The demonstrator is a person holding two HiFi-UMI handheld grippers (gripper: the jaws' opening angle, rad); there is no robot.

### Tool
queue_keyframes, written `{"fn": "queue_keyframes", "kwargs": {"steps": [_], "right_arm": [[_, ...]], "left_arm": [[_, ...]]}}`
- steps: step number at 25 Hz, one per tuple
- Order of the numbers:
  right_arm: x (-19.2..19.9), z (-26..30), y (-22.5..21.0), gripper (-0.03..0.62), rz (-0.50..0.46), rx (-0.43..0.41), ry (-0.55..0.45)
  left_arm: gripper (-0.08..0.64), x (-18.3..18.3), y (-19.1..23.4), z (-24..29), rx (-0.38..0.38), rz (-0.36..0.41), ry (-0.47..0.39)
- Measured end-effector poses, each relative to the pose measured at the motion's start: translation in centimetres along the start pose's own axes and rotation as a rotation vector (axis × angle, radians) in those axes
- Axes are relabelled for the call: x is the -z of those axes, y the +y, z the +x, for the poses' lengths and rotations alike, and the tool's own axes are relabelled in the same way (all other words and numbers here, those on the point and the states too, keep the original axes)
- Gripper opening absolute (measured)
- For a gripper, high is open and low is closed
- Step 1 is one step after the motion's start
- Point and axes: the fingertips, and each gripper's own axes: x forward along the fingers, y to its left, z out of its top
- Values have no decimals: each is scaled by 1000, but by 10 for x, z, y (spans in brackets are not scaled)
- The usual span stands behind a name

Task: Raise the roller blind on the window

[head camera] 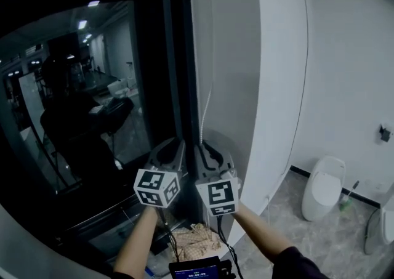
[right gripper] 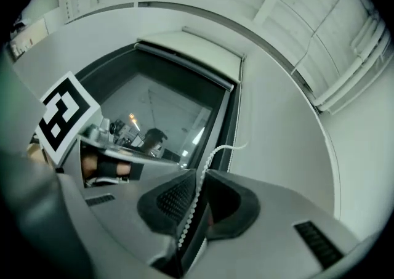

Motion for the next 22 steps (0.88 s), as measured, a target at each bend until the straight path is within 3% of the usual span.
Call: {"fn": "queue_keyframes", "kwargs": {"steps": [5,7,11,13,16,22], "right_arm": [[-18,-4,-7,32,-37,18,-39],[-10,-4,-9,129,1,3,-5],[-7,-5,-7,133,5,-10,15],[-10,-6,-6,131,-12,-8,4],[-16,-7,-5,9,-35,2,-17],[-14,-6,-5,8,-31,-11,-13]], "left_arm": [[20,-4,-6,0,-3,12,-11],[20,-5,-5,-1,-6,13,-12],[20,-5,-6,-1,-9,5,-15],[20,-5,-10,0,-4,8,-18],[20,-7,-15,0,5,20,-23],[20,-6,-14,-3,2,26,-27]]}}
